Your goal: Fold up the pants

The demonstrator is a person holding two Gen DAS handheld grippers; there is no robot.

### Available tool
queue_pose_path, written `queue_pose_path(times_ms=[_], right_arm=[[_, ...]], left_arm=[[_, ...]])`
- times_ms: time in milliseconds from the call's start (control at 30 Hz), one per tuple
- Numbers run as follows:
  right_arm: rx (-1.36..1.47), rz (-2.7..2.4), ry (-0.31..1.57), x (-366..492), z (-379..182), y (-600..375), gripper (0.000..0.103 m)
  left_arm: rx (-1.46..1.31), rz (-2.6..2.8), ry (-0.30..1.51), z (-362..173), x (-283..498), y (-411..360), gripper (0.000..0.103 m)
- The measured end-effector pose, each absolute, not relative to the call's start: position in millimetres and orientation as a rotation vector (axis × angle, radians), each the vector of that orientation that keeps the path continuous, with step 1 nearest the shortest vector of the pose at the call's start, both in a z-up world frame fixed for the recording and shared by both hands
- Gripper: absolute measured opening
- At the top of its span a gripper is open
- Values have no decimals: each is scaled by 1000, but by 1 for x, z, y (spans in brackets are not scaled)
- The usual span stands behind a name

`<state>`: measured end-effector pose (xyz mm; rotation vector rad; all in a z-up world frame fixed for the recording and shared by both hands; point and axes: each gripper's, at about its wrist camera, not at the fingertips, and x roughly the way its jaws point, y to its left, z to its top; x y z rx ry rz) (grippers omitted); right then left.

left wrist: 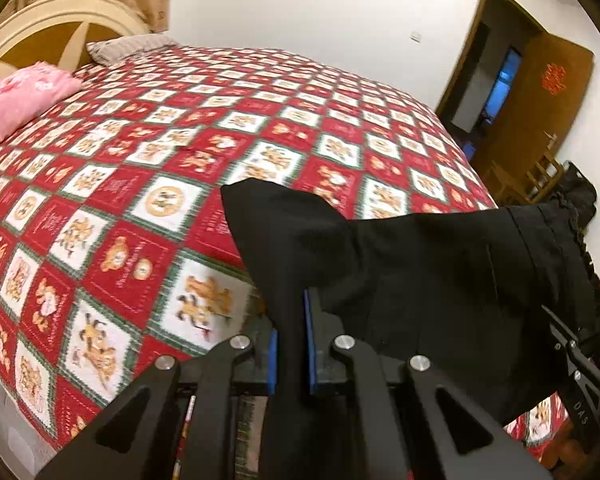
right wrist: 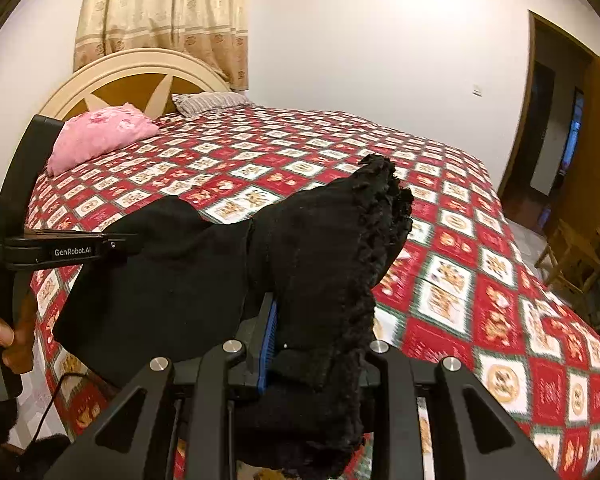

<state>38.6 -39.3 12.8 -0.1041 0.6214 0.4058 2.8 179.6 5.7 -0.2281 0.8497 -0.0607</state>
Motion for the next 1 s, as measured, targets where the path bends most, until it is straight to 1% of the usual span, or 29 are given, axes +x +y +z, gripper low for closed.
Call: queue_pose_path(times_ms=[200, 300, 400, 533, 700, 833, 900, 933, 1000], right_arm=[[-141, 490, 587, 68, 14, -3, 27], [-167, 511, 584, 89, 10, 19, 27], [-203, 515, 596, 107, -2, 38, 27], [-285, 461, 631, 131, -29, 49, 27], [-248, 438, 737, 154, -58, 23, 28], [-213, 440, 774, 161, -73, 18, 29], [-204, 452, 789, 164, -75, 16, 31], [-199, 458, 801, 165, -76, 14, 34], [-170, 470, 823, 165, -78, 6, 51]], left_arm=[[-211, 78, 797, 18, 6, 216, 11], [-166, 178, 750, 25, 6, 228, 7], [-121, 255, 714, 26, 12, 240, 7], [-177, 271, 790, 3, 31, 259, 7], [-222, 246, 839, -18, 31, 262, 7], [-227, 215, 865, -24, 35, 249, 7], [-197, 199, 879, -27, 39, 236, 7], [-189, 196, 889, -30, 42, 230, 7], [-191, 182, 923, -41, 47, 223, 7]])
